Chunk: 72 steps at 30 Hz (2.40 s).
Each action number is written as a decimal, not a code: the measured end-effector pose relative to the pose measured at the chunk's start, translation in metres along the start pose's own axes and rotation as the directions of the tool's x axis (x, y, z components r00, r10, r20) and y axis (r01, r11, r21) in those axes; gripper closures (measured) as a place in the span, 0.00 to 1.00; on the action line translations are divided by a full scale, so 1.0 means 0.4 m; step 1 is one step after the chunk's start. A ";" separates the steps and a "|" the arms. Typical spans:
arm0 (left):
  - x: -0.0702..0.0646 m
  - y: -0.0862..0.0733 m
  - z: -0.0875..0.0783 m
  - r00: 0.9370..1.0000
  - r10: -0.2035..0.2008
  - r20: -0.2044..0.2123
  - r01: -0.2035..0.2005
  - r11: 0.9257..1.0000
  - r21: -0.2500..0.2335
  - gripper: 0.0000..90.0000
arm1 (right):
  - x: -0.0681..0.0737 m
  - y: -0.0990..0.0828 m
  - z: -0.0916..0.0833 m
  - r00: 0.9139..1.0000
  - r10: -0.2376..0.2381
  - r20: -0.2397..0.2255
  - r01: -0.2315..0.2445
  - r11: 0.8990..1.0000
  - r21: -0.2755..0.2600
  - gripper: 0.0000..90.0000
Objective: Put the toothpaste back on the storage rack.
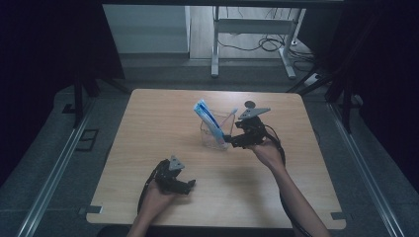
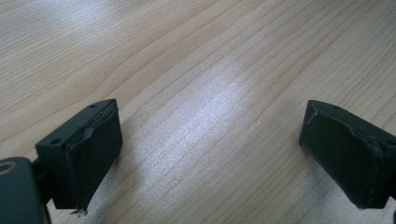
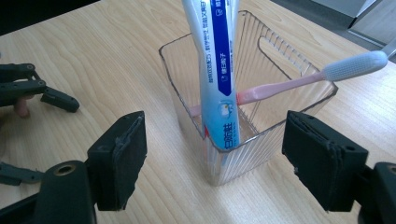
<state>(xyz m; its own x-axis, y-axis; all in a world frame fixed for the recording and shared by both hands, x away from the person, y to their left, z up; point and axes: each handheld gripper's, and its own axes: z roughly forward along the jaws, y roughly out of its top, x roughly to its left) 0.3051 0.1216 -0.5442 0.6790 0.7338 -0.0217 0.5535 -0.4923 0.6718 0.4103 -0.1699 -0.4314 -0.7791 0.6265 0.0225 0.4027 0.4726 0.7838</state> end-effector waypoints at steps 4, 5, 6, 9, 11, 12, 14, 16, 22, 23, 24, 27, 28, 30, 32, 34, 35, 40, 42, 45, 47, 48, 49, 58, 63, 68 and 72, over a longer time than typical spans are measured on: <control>0.001 0.000 0.000 1.000 0.003 0.000 -0.003 1.000 0.000 0.07 | 0.001 -0.008 -0.006 1.000 0.003 0.000 -0.003 1.000 -0.005 0.24; 0.001 0.000 0.000 1.000 0.003 0.000 -0.003 1.000 0.000 0.07 | 0.002 -0.010 -0.008 1.000 0.003 0.000 -0.003 1.000 -0.007 0.24; 0.001 0.000 0.000 1.000 0.003 -0.001 -0.003 1.000 0.000 0.07 | 0.003 -0.012 -0.009 1.000 0.005 0.001 -0.005 1.000 -0.009 0.24; 0.001 0.000 0.000 1.000 0.003 0.000 -0.003 1.000 0.001 0.07 | 0.008 -0.019 -0.013 1.000 0.000 -0.002 0.000 1.000 -0.013 0.23; 0.001 0.000 0.000 1.000 0.003 0.000 -0.003 1.000 0.000 0.07 | 0.012 -0.023 -0.015 1.000 -0.001 -0.004 0.001 1.000 -0.016 0.23; 0.001 0.000 0.000 1.000 0.003 0.000 -0.003 1.000 0.000 0.07 | 0.014 -0.026 -0.015 1.000 0.001 -0.004 -0.001 1.000 -0.018 0.23; 0.001 0.000 0.000 1.000 0.002 0.000 -0.002 1.000 -0.002 0.07 | 0.016 -0.031 -0.016 1.000 -0.002 -0.007 0.002 1.000 -0.017 0.23; 0.000 0.000 0.000 1.000 0.002 0.000 -0.002 1.000 -0.002 0.07 | 0.018 -0.037 -0.017 1.000 -0.003 -0.008 0.003 1.000 -0.015 0.22; 0.000 0.000 0.000 1.000 -0.001 0.001 0.001 1.000 -0.001 0.07 | 0.019 -0.065 -0.023 1.000 0.010 -0.008 -0.010 1.000 -0.011 0.22; 0.000 0.000 0.000 1.000 -0.001 0.000 0.001 1.000 -0.002 0.07 | 0.019 -0.070 -0.024 1.000 0.011 -0.007 -0.011 1.000 -0.010 0.22; 0.000 0.000 0.000 1.000 0.000 0.000 0.000 1.000 -0.001 0.07 | 0.019 -0.075 -0.026 1.000 0.012 -0.005 -0.012 1.000 -0.007 0.22; 0.001 0.000 0.000 1.000 0.003 0.000 -0.003 1.000 -0.001 0.07 | 0.018 -0.090 -0.031 1.000 0.018 -0.004 -0.018 1.000 -0.004 0.21; 0.001 0.000 0.000 1.000 0.003 0.000 -0.003 1.000 -0.002 0.07 | 0.018 -0.094 -0.033 1.000 0.019 -0.003 -0.019 1.000 -0.001 0.21; 0.001 0.000 0.000 1.000 0.004 0.000 -0.004 1.000 -0.002 0.07 | 0.018 -0.102 -0.038 1.000 0.020 0.001 -0.020 1.000 0.001 0.21; 0.001 0.000 0.000 1.000 0.004 0.000 -0.004 1.000 -0.002 0.07 | 0.018 -0.109 -0.042 1.000 0.021 0.005 -0.021 1.000 0.002 0.20; 0.001 0.000 0.000 1.000 0.004 0.000 -0.004 1.000 -0.001 0.07 | 0.018 -0.117 -0.045 1.000 0.022 0.008 -0.022 1.000 0.005 0.20; 0.001 0.000 0.000 1.000 0.004 0.000 -0.004 1.000 -0.002 0.07 | 0.019 -0.121 -0.047 1.000 0.021 0.010 -0.021 1.000 0.010 0.19; 0.001 0.000 0.000 1.000 0.004 -0.001 -0.004 1.000 -0.002 0.07 | 0.019 -0.138 -0.052 1.000 0.015 0.021 -0.016 1.000 0.021 0.17; 0.000 0.000 0.000 1.000 0.000 0.000 0.000 1.000 -0.002 0.07 | 0.019 -0.145 -0.055 1.000 0.018 0.025 -0.019 1.000 0.023 0.17; 0.000 0.000 0.000 1.000 0.000 0.000 0.000 1.000 -0.002 0.07 | 0.020 -0.154 -0.060 0.999 0.018 0.030 -0.019 1.000 0.025 0.16; 0.000 0.000 0.000 1.000 0.000 0.000 0.000 1.000 -0.003 0.07 | 0.020 -0.160 -0.063 0.999 0.019 0.034 -0.020 0.999 0.025 0.16; 0.000 0.000 0.000 1.000 0.000 0.000 0.000 1.000 -0.002 0.07 | 0.020 -0.163 -0.066 0.999 0.020 0.034 -0.021 0.999 0.027 0.16; 0.000 0.000 0.000 1.000 0.000 0.001 0.000 1.000 -0.003 0.07 | 0.020 -0.167 -0.068 0.999 0.020 0.035 -0.021 0.999 0.029 0.16; 0.000 0.000 0.001 1.000 -0.001 -0.001 0.001 1.000 -0.006 0.07 | 0.016 -0.204 -0.088 0.998 0.030 0.051 -0.032 0.999 0.030 0.16; 0.000 0.000 0.001 1.000 0.000 -0.001 0.000 1.000 -0.005 0.07 | 0.015 -0.225 -0.100 0.997 0.031 0.065 -0.033 0.999 0.035 0.16; -0.001 0.000 0.001 1.000 -0.003 0.000 0.003 1.000 -0.005 0.07 | 0.014 -0.248 -0.110 0.996 0.039 0.078 -0.042 0.999 0.031 0.16; -0.001 0.000 0.001 1.000 -0.004 0.000 0.004 1.000 -0.005 0.07 | 0.013 -0.267 -0.114 0.995 0.053 0.084 -0.056 0.998 0.031 0.16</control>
<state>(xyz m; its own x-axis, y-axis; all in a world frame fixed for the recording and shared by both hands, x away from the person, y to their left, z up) 0.3050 0.1213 -0.5444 0.6769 0.7357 -0.0243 0.5536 -0.4870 0.6756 0.3414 -0.2455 -0.4866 -0.7135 0.7006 0.0119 0.4603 0.4558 0.7618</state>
